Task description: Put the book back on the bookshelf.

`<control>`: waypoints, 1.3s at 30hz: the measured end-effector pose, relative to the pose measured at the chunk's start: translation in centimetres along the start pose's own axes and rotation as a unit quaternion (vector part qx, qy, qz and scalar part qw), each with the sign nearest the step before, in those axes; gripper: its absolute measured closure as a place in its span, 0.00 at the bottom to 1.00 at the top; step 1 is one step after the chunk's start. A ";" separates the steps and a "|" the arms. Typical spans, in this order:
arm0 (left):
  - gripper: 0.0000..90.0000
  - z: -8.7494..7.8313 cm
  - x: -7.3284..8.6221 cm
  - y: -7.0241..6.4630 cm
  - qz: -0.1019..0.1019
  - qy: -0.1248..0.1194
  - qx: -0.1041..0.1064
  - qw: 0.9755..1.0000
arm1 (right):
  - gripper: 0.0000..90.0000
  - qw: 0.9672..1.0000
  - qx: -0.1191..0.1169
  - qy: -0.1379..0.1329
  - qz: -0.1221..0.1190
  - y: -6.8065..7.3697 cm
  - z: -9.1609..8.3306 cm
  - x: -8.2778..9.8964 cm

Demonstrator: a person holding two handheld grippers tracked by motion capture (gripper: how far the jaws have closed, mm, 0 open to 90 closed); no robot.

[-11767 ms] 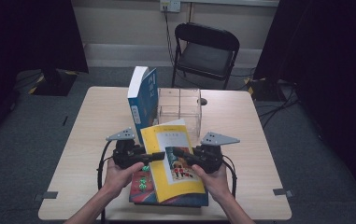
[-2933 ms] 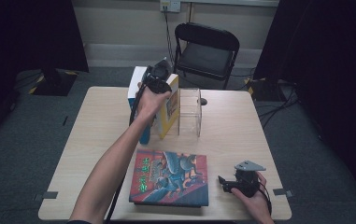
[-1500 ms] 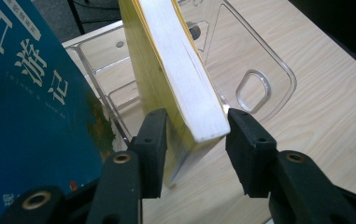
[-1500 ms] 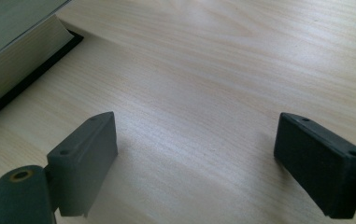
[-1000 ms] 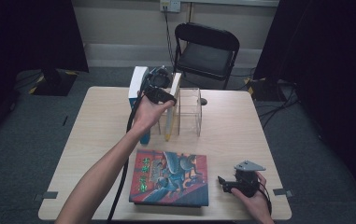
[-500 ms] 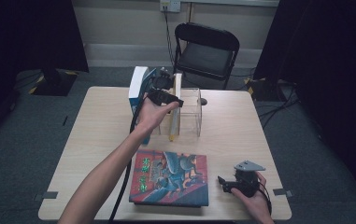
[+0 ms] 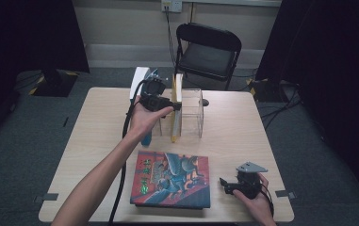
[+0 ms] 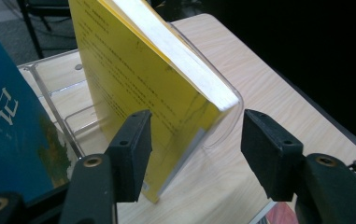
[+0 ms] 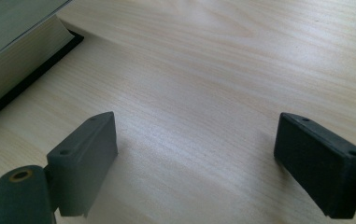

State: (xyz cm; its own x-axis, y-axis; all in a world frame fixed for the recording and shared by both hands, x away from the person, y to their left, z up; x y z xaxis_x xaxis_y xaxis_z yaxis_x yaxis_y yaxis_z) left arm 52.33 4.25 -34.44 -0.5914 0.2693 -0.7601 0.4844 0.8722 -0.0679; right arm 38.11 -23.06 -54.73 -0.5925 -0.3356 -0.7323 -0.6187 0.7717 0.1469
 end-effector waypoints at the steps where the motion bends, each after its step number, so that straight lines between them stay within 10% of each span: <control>1: 0.48 -0.3 0.1 0.0 0.004 -0.006 0.003 1.000 | 0.15 1.000 0.000 0.000 0.000 0.0 0.0 0.0; 8: 0.54 -1.5 2.3 0.3 0.038 -0.034 0.007 0.999 | 0.15 1.000 0.000 0.000 0.001 0.0 0.0 0.0; 20: 0.60 -1.6 8.6 2.2 0.035 -0.036 0.022 0.998 | 0.20 1.000 -0.025 0.018 0.002 1.0 0.3 -0.9; 31: 0.55 -1.7 14.4 3.5 0.025 -0.003 0.009 1.000 | 0.28 0.997 -0.046 -0.056 -0.020 2.8 -1.3 -7.2; 39: 0.49 -3.2 17.1 4.2 0.016 0.006 0.005 1.000 | 0.23 0.993 -0.091 -0.054 -0.060 6.4 1.4 -10.4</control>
State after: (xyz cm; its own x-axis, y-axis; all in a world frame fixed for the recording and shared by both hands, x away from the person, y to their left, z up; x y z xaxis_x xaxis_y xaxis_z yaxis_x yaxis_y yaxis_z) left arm 42.23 13.84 -45.63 -0.5823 0.3023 -0.7547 0.5099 0.8588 -0.0494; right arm 41.06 -13.90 -47.07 -0.4557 -0.3524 -0.8174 -0.7705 0.6159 0.1640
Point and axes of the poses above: each handheld gripper's, and its own axes: z roughly forward along the jaws, x roughly out of its underside, y roughly to its left, the point moved 7 cm from there along z, roughly forward along the jaws, and after that the axes turned 13 degrees about -x, right-handed, at the moved point
